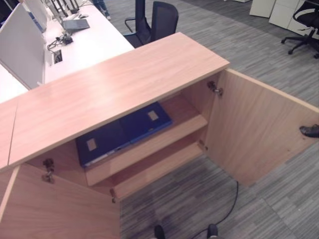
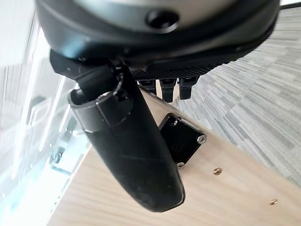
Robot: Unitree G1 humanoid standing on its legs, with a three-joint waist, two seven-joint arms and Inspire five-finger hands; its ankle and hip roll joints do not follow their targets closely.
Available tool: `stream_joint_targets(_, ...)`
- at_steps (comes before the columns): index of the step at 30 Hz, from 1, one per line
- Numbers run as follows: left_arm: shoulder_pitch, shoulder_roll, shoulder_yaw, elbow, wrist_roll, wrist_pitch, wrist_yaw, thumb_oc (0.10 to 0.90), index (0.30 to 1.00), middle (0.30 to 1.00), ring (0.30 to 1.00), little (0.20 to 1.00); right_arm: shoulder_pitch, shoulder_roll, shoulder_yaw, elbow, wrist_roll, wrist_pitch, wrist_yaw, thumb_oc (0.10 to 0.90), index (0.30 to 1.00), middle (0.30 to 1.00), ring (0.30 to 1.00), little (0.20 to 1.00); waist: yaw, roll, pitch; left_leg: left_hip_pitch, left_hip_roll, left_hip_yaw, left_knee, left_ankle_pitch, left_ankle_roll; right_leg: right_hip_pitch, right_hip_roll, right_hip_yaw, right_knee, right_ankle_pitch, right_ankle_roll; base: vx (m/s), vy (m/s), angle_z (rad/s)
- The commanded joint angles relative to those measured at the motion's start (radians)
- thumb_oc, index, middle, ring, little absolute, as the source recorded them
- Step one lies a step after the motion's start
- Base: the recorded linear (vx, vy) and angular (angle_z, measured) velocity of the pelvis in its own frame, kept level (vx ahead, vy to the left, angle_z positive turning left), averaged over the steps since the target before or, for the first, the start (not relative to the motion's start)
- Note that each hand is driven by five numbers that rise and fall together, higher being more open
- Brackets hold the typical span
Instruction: Put the empty folder in the office cabinet
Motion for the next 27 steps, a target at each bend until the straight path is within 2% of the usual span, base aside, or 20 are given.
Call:
stream_joint_targets(1,0.0,0.155,-0.022,0.003,-0.03,-0.016,-0.028,0.8,0.9,0.9,0.9,0.9,-0.14,-0.058,0.182,-0.094,0.006,-0.066,0.178,0.8,0.9,0.9,0.9,0.9,0.049,-0.122,-0.033,0.066,-0.016,-0.007,0.051,-0.135,-0.007,-0.051,0.036,0.032,0.107,-0.121,-0.068,0.0,0.0,0.0)
stream_joint_targets(3,0.001,0.158,-0.024,0.001,-0.024,-0.014,-0.039,0.8,0.9,0.9,0.9,0.9,-0.146,-0.072,0.235,-0.125,0.04,-0.053,0.235,0.8,0.9,0.9,0.9,0.9,0.05,-0.128,-0.036,0.058,-0.015,-0.008,0.054,-0.133,-0.009,-0.056,0.036,0.03,0.106,-0.12,-0.068,0.0,0.0,0.0)
stream_joint_targets(6,0.0,0.159,-0.025,-0.001,0.001,-0.01,-0.071,0.8,0.9,0.9,0.9,0.9,-0.15,-0.076,0.382,-0.293,0.127,-0.03,0.39,0.8,0.9,0.9,0.9,0.9,0.056,-0.139,-0.034,0.053,-0.012,-0.005,0.057,-0.132,-0.015,-0.058,0.038,0.029,0.107,-0.124,-0.069,0.0,0.002,-0.04)
stream_joint_targets(7,-0.002,0.157,-0.022,-0.001,0.011,-0.009,-0.079,0.8,0.9,0.9,0.9,0.9,-0.148,-0.082,0.443,-0.406,0.157,-0.018,0.445,0.8,0.9,0.9,0.9,0.9,0.057,-0.143,-0.036,0.054,-0.01,-0.002,0.056,-0.131,-0.016,-0.06,0.039,0.03,0.107,-0.124,-0.069,0.01,0.007,-0.13)
stream_joint_targets(10,-0.013,0.148,-0.008,-0.003,0.027,-0.008,-0.075,0.8,0.9,0.9,0.9,0.9,-0.127,-0.062,0.494,-0.604,0.263,-0.021,0.494,0.8,0.9,0.9,0.9,0.9,0.058,-0.145,-0.041,0.053,-0.007,-0.002,0.053,-0.129,-0.018,-0.062,0.04,0.03,0.108,-0.125,-0.069,0.0,0.006,-0.16)
stream_joint_targets(11,-0.017,0.144,0.011,-0.006,0.025,-0.009,-0.076,0.8,0.9,0.9,0.9,0.9,-0.088,-0.044,0.504,-0.76,0.335,-0.006,0.539,0.8,0.9,0.9,0.9,0.9,0.057,-0.146,-0.044,0.056,-0.004,0.0,0.049,-0.128,-0.018,-0.061,0.04,0.026,0.106,-0.122,-0.069,0.02,-0.005,-0.14)
stream_joint_targets(12,-0.018,0.144,0.038,-0.006,0.026,-0.012,-0.071,0.8,0.9,0.9,0.9,0.9,-0.031,0.032,0.509,-0.877,0.413,0.009,0.571,0.8,0.9,0.9,0.9,0.9,0.062,-0.149,-0.052,0.06,0.0,0.0,0.043,-0.126,-0.017,-0.059,0.041,0.021,0.101,-0.118,-0.069,0.02,-0.009,-0.06)
stream_joint_targets(13,-0.018,0.143,0.043,-0.005,0.026,-0.013,-0.068,0.8,0.9,0.9,0.9,0.9,-0.016,0.066,0.517,-0.909,0.428,0.016,0.58,0.8,0.9,0.9,0.9,0.9,0.064,-0.151,-0.055,0.062,0.002,-0.002,0.04,-0.125,-0.017,-0.058,0.042,0.02,0.098,-0.117,-0.069,0.03,-0.012,-0.06)
stream_joint_targets(15,-0.017,0.138,0.058,-0.007,0.023,-0.014,-0.065,0.8,0.9,0.9,0.9,0.9,0.003,0.126,0.548,-0.95,0.435,0.026,0.596,0.8,0.9,0.9,0.9,0.9,0.072,-0.151,-0.059,0.065,0.007,-0.006,0.035,-0.124,-0.018,-0.056,0.044,0.014,0.097,-0.118,-0.071,0.01,-0.003,-0.15)
stream_joint_targets(16,-0.016,0.138,0.059,-0.007,0.023,-0.014,-0.065,0.8,0.9,0.9,0.9,0.9,0.003,0.127,0.549,-0.949,0.435,0.026,0.596,0.8,0.9,0.9,0.9,0.9,0.071,-0.151,-0.06,0.065,0.007,-0.006,0.035,-0.123,-0.018,-0.055,0.044,0.014,0.097,-0.118,-0.071,0.01,-0.007,-0.05)
stream_joint_targets(18,-0.011,0.128,0.08,-0.005,0.005,-0.018,-0.053,0.8,0.9,0.9,0.9,0.9,0.064,0.241,0.537,-0.938,0.456,0.028,0.584,0.8,0.9,0.9,0.9,0.9,0.085,-0.154,-0.061,0.062,0.011,-0.018,0.031,-0.118,-0.02,-0.052,0.044,0.001,0.097,-0.118,-0.074,0.0,-0.009,0.11)
stream_joint_targets(23,-0.003,0.116,0.108,-0.005,-0.063,-0.025,-0.032,0.8,0.9,0.9,0.9,0.9,0.129,0.421,0.512,-0.876,0.45,0.016,0.551,0.8,0.9,0.9,0.9,0.9,0.125,-0.169,-0.05,0.025,0.01,-0.064,0.044,-0.103,-0.025,-0.046,0.037,-0.067,0.099,-0.126,-0.079,-0.03,-0.035,0.28)
stream_joint_targets(25,-0.023,0.115,0.094,-0.008,-0.074,-0.031,-0.023,0.8,0.9,0.9,0.9,0.9,0.16,0.465,0.488,-0.847,0.448,0.006,0.534,0.8,0.9,0.9,0.9,0.9,0.143,-0.187,-0.031,-0.036,0.012,-0.031,0.12,-0.111,-0.022,-0.047,0.008,-0.13,0.107,-0.131,-0.081,-0.15,-0.061,0.84)
stream_joint_targets(27,-0.033,0.105,0.084,-0.02,-0.087,-0.034,-0.021,0.8,0.9,0.9,0.9,0.9,0.17,0.501,0.492,-0.83,0.446,-0.002,0.521,0.8,0.9,0.9,0.9,0.9,0.157,-0.2,-0.02,-0.073,-0.006,0.029,0.235,-0.166,0.004,-0.059,-0.013,-0.17,0.12,-0.132,-0.089,-0.12,-0.051,1.72)
